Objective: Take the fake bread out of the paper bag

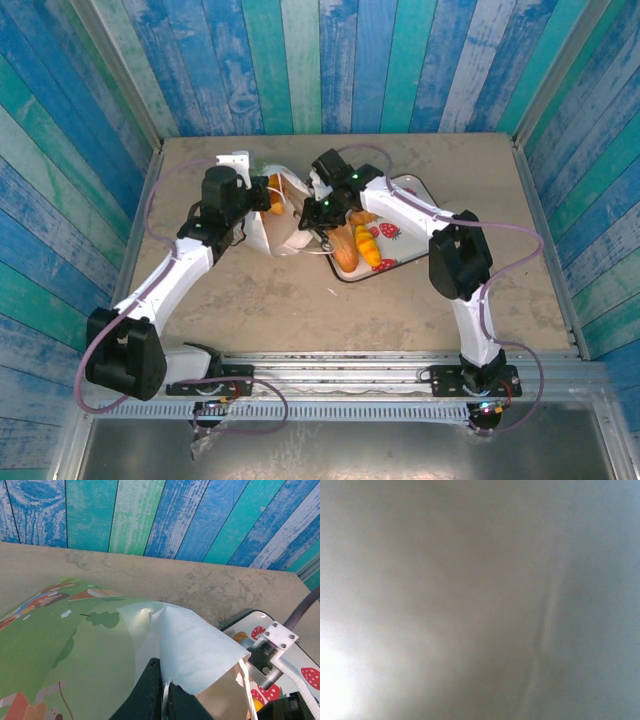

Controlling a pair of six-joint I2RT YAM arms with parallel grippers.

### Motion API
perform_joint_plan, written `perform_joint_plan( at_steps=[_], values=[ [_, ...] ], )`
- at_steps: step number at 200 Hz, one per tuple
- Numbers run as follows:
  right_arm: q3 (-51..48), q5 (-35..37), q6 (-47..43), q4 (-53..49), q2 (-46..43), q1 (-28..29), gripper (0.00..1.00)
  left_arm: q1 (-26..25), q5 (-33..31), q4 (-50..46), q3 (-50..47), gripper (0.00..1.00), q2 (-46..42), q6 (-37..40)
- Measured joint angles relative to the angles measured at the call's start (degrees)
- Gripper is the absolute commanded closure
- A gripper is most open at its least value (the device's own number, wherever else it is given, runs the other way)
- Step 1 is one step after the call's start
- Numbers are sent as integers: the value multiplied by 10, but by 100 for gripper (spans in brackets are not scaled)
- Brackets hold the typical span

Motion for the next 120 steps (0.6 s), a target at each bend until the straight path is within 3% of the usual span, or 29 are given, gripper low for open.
perform_joint_plan(
  at_steps=[120],
  values=[
    [-57,121,-52,-35,-115,54,85,0,-43,0,0,92,0,-14]
  ],
)
